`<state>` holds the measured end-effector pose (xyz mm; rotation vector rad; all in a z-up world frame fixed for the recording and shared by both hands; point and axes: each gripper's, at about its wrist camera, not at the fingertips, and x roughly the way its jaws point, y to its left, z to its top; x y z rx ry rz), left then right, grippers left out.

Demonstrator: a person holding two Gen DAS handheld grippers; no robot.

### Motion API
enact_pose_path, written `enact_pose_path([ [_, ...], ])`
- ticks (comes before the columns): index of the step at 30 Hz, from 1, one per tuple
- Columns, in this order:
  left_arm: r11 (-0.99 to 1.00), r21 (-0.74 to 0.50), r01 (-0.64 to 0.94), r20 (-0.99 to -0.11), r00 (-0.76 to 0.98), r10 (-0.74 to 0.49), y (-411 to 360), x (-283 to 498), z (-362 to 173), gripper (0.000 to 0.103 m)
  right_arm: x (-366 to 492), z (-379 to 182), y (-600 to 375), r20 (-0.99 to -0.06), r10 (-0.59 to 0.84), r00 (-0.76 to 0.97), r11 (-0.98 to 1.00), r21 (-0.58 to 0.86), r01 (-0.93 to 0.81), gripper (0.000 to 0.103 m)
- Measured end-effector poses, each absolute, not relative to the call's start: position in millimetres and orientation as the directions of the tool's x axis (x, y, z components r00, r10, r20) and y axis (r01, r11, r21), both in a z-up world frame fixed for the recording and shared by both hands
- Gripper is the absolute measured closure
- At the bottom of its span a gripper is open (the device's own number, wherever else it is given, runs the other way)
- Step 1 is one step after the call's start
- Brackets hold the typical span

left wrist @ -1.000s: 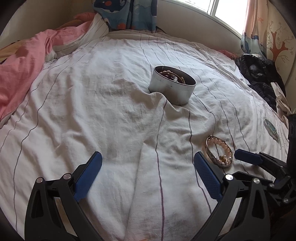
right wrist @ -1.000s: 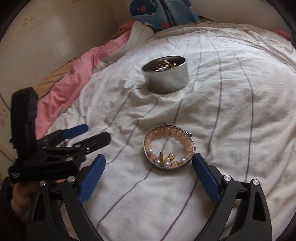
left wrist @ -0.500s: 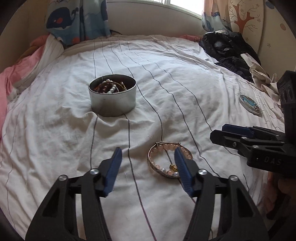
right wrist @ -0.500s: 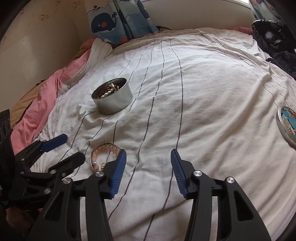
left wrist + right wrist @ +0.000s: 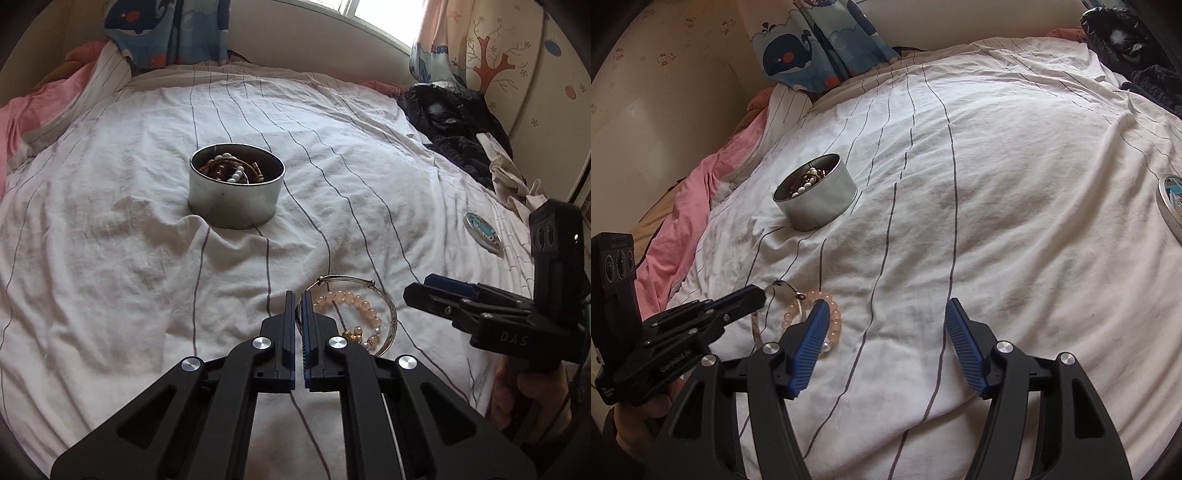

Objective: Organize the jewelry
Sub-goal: 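Grasp the silver bangle with the left tool while the right tool grasps the pink bead bracelet, then carry both bracelets over the silver tin and open both tools to drop them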

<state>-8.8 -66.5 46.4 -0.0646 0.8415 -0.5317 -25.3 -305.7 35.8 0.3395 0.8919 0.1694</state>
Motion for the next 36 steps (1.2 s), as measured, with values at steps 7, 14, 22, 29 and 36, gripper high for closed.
enact_pose_path([
  [7,0.899,-0.292,0.326,-0.677,0.593,-0.435,-25.6,-1.8,52.4,0.100,-14.6,28.6,-253.6,-0.756,0.363,0.545,0.932,0.304,-0.199,0.029],
  [14,0.900,-0.281,0.333,-0.680,0.592,-0.432,-28.4,-2.1,50.3,0.100,-8.5,16.9,-219.9,-0.798,0.304,0.520,0.943,0.175,-0.282,0.079],
  [22,0.902,-0.268,0.339,-0.680,0.596,-0.426,-32.9,-1.6,53.9,0.100,-15.8,36.3,-246.8,-0.720,0.405,0.564,0.914,0.328,-0.237,0.093],
  [29,0.906,-0.257,0.336,-0.672,0.612,-0.418,-32.8,10.7,67.3,0.100,-15.5,72.3,-270.7,-0.622,0.437,0.650,0.889,0.408,-0.207,0.093],
  [36,0.913,-0.229,0.337,-0.652,0.643,-0.401,-40.8,51.8,91.2,0.100,2.9,103.1,-277.1,-0.569,0.442,0.693,0.883,0.412,-0.224,0.093],
])
